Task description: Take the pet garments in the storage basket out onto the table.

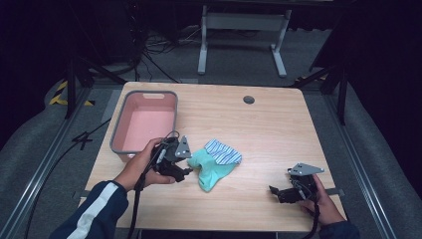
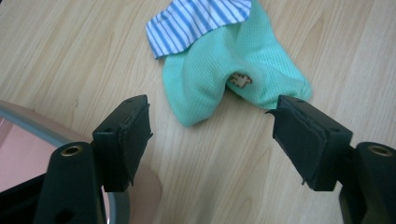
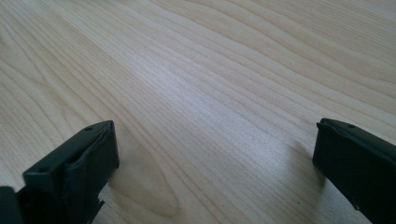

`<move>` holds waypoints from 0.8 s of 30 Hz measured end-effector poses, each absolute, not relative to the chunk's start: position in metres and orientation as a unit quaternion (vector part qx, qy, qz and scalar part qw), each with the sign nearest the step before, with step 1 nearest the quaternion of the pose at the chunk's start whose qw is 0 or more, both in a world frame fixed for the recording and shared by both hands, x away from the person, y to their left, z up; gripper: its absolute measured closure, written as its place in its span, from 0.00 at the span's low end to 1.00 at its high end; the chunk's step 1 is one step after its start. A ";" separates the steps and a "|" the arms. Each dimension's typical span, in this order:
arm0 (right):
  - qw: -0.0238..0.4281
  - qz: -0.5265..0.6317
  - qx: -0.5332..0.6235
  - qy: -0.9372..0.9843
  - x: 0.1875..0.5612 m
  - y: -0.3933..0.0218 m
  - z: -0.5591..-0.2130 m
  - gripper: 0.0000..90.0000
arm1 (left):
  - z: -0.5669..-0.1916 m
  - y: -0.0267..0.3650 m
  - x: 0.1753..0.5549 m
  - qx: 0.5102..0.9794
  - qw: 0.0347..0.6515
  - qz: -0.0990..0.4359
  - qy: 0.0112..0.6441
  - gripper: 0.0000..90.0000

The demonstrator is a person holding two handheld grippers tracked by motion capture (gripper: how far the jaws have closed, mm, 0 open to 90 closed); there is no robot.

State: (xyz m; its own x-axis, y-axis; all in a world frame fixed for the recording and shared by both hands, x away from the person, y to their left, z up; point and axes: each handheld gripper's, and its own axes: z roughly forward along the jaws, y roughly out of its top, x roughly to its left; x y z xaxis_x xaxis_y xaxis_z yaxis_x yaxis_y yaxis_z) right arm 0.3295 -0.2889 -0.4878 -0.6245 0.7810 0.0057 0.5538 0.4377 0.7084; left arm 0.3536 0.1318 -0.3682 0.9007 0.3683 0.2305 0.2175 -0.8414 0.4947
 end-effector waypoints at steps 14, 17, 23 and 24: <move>0.164 0.347 0.401 0.832 0.330 -0.289 -0.488 0.01 | -0.377 0.164 0.336 0.943 0.235 0.169 0.165 0.28; 0.163 0.347 0.402 0.832 0.329 -0.289 -0.488 0.01 | -0.379 0.171 0.332 0.943 0.233 0.171 0.167 0.28; 0.163 0.347 0.401 0.832 0.329 -0.289 -0.488 0.01 | -0.384 0.183 0.328 0.942 0.229 0.173 0.175 0.28; 0.163 0.347 0.401 0.832 0.329 -0.289 -0.488 0.01 | -0.386 0.187 0.327 0.942 0.228 0.173 0.177 0.28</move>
